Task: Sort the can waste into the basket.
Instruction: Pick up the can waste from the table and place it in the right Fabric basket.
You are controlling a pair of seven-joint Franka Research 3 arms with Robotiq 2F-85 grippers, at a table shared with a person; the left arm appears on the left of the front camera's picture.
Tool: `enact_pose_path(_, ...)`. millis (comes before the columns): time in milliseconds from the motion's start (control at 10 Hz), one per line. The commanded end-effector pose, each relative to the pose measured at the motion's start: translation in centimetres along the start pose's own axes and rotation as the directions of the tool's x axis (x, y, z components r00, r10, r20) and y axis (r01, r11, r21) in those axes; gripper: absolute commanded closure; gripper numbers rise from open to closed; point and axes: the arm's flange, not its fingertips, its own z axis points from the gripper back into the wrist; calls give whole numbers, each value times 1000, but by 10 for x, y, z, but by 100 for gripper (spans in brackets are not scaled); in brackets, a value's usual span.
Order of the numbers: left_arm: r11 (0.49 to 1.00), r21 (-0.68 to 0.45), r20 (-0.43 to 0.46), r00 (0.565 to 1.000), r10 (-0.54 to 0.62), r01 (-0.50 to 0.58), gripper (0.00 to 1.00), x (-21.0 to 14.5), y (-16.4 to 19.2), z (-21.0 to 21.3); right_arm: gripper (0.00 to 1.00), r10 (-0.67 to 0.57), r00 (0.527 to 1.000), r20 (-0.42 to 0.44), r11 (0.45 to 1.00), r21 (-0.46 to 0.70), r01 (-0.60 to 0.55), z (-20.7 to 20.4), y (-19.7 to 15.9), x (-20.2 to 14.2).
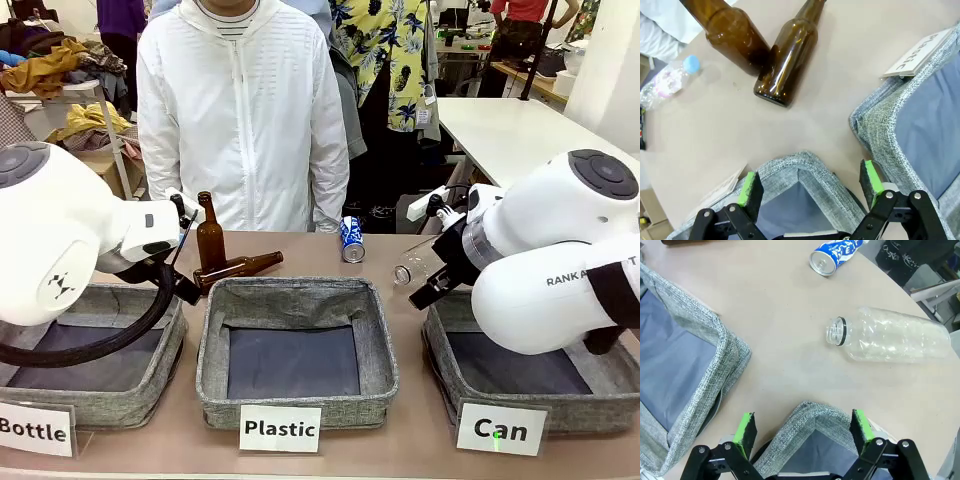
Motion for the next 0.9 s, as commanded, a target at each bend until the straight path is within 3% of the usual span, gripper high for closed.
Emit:
enact_pose_path(0,1000,0,0,1000,0,0,0,0,0,0,0,0,1000,0,1000,0,0,0,0,0)
enact_pose_path(800,1000,0,0,1000,0,0,0,0,0,0,0,0,1000,0,1000,0,0,0,0,0)
